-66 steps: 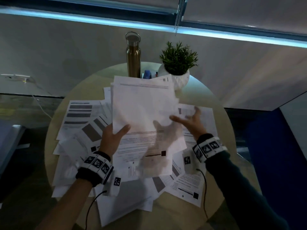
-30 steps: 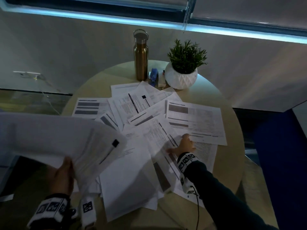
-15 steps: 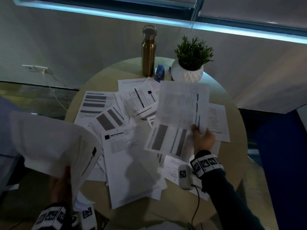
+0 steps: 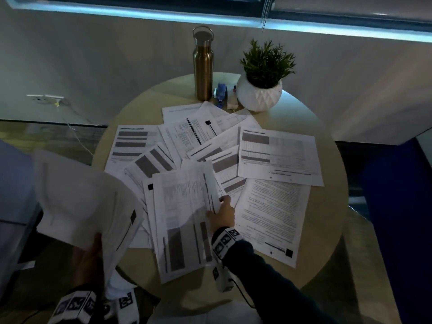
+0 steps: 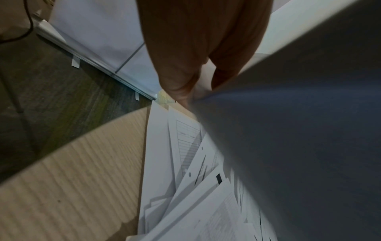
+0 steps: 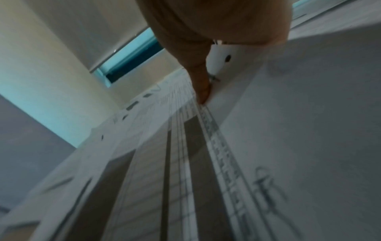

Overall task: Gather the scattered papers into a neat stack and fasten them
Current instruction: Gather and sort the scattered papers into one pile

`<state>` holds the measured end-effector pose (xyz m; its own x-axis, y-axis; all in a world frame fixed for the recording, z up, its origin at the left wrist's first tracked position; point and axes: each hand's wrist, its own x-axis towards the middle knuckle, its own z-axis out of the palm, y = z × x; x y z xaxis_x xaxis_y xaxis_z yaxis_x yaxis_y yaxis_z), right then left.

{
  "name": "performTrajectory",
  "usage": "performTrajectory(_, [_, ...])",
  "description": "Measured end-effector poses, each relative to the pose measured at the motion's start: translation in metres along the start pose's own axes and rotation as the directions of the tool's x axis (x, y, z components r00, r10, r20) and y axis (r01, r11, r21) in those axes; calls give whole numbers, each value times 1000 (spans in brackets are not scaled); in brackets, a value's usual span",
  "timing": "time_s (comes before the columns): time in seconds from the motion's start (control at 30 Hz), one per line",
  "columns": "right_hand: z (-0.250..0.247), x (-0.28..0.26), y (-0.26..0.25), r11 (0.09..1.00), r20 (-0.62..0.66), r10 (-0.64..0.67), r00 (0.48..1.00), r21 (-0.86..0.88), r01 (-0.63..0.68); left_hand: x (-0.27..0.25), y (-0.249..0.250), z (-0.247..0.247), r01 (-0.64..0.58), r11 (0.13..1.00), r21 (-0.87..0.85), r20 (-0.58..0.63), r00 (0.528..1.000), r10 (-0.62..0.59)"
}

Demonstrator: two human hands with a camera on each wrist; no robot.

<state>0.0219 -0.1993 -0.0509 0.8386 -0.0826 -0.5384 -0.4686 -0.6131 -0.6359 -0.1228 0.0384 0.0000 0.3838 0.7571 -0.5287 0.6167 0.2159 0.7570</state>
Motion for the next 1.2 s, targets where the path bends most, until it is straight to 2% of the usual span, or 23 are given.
performTrajectory(0.03, [-5,2,-1,1000,28,-26,999,11,26,-3,3,1,-31,999,-9,16,999,31])
performTrajectory(0.13, [-36,9,-11,987,113,-110,988,-101,121,-1,-1,-2,-133,990,37,55,990,131])
performTrajectory(0.27, [-101,21,-24,980,0,-190,982,-65,190,10,7,19,-111,994,1,102,989,110])
performTrajectory(0.37, [-131,25,-31,961,-22,-274,961,18,275,4,20,46,-117,993,-31,249,961,121])
performTrajectory(0.5, [-135,20,-33,941,22,-287,958,195,277,-19,44,97,-280,954,-106,370,879,300])
performTrajectory(0.6, [-128,14,-29,898,76,-286,955,370,240,-22,56,129,-261,945,-196,459,827,323])
performTrajectory(0.7, [-126,11,-27,865,70,-260,963,461,200,-18,58,150,-209,960,-184,485,831,274])
performTrajectory(0.8, [-128,13,-21,844,93,-327,940,476,246,-15,61,161,-218,960,-177,476,834,278])
performTrajectory(0.87, [-126,18,-15,866,53,-357,933,394,309,-18,63,167,-237,950,-205,472,826,308])
performTrajectory(0.93, [-123,22,-13,888,37,-390,920,280,365,-24,62,172,-254,948,-193,525,789,318])
performTrajectory(1.0, [-121,30,-13,888,97,-427,899,229,398,-31,57,176,-322,940,-109,585,744,323])
performTrajectory(1.03, [-123,38,-16,891,147,-431,890,222,395,-29,53,176,-348,934,-82,590,739,327])
performTrajectory(1.07, [-129,50,-18,899,199,-426,883,208,387,-25,48,176,-352,933,-70,575,750,326])
performTrajectory(1.13, [-147,85,-23,904,249,-427,869,91,418,-16,42,173,-337,940,-58,502,803,319])
performTrajectory(1.2, [-174,133,-25,855,178,-454,873,-187,483,-7,35,169,-317,947,-58,429,848,311])
